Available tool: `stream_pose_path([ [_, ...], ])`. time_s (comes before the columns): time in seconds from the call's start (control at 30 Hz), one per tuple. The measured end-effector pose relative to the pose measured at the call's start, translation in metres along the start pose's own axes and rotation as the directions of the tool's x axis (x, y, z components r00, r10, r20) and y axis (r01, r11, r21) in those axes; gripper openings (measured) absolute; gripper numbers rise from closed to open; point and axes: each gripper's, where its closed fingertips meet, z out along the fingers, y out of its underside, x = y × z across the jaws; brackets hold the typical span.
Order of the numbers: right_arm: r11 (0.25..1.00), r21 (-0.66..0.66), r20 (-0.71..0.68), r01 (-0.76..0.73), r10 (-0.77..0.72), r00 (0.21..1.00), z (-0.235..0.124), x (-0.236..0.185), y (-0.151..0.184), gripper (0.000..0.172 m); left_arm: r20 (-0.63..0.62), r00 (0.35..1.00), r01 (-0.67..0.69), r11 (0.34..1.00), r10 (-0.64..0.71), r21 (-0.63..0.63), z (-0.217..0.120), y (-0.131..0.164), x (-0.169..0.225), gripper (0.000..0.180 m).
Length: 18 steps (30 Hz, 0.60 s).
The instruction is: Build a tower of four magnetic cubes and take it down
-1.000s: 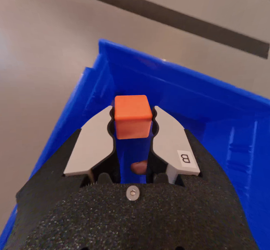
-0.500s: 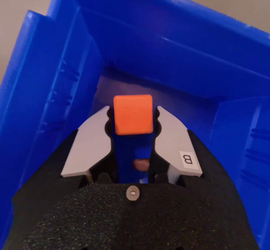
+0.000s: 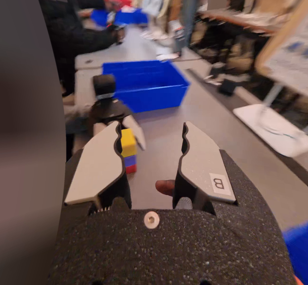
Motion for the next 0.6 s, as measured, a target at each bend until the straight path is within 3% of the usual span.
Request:
stream_pose_path([
  [0.1, 0.987, -0.146, 0.157, 0.068, -0.045, 0.987, 0.034, -0.035, 0.028, 0.072, 0.01, 1.0, -0.002, 0.999, 0.002, 0.038, 0.0, -0.003, -0.001, 0.061],
  [0.2, 0.957, -0.265, 0.216, 0.117, -0.059, 0.975, 0.057, -0.047, 0.052, 0.072, 0.006, 1.0, 0.011, 1.0, -0.011, 0.028, 0.0, 0.0, -0.001, 0.05],
  [0.4, 0.87, -0.435, 0.257, 0.23, -0.125, 0.958, 0.079, -0.051, 0.076, 0.065, -0.013, 1.0, 0.007, 1.0, -0.007, 0.024, 0.001, 0.0, 0.002, 0.049],
  [0.6, 0.8, -0.506, 0.316, 0.322, -0.175, 0.933, 0.082, -0.055, 0.083, 0.047, -0.015, 1.0, -0.006, 1.0, 0.006, 0.021, 0.001, 0.0, 0.003, 0.049],
])
